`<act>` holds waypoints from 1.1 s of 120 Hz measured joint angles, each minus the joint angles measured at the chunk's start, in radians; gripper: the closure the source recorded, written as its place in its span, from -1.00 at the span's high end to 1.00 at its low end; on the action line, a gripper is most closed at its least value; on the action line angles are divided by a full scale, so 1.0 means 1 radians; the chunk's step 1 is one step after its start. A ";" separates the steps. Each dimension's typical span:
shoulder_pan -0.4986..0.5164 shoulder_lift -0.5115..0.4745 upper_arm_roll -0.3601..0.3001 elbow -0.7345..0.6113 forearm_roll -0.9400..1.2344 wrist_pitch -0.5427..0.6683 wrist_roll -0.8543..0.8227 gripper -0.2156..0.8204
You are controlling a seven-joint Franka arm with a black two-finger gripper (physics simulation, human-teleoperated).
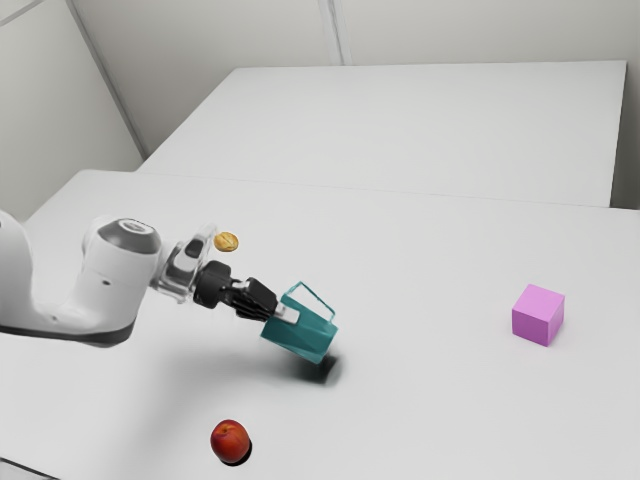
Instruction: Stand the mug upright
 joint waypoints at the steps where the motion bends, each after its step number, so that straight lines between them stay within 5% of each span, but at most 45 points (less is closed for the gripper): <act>1: 0.000 -0.002 0.000 0.005 0.007 0.000 -0.002 -0.91; 30: 0.001 -0.012 -0.027 0.253 0.376 -0.068 -0.146 -0.92; 65: 0.004 -0.023 -0.081 0.380 0.819 -0.139 -0.375 -0.93; 92: 0.004 -0.014 -0.099 0.389 1.081 -0.121 -0.529 -0.93; 132: 0.002 0.009 -0.103 0.288 1.224 0.072 -0.691 -0.93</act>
